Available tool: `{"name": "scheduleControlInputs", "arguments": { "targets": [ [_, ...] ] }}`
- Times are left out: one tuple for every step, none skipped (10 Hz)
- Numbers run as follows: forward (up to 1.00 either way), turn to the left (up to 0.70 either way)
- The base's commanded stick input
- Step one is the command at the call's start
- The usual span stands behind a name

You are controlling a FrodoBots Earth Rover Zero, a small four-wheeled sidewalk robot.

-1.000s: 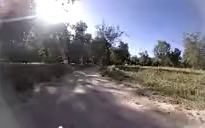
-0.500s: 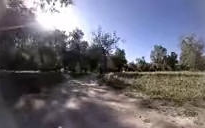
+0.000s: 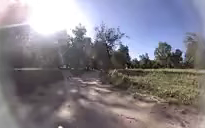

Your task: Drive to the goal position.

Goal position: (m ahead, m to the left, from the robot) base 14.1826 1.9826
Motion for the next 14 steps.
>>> {"name": "scheduleControlInputs", "arguments": {
  "targets": [
    [0.85, 0.00],
    [0.85, 0.00],
    [0.85, 0.00],
    [0.85, 0.00],
    [0.85, 0.00],
    [0.85, 0.00],
    [0.85, 0.00],
    [0.85, 0.00],
    [0.85, 0.00],
    [0.85, 0.00],
    [0.85, 0.00],
    [0.85, 0.00],
    [0.85, 0.06],
    [0.85, 0.30]
  ]
}}
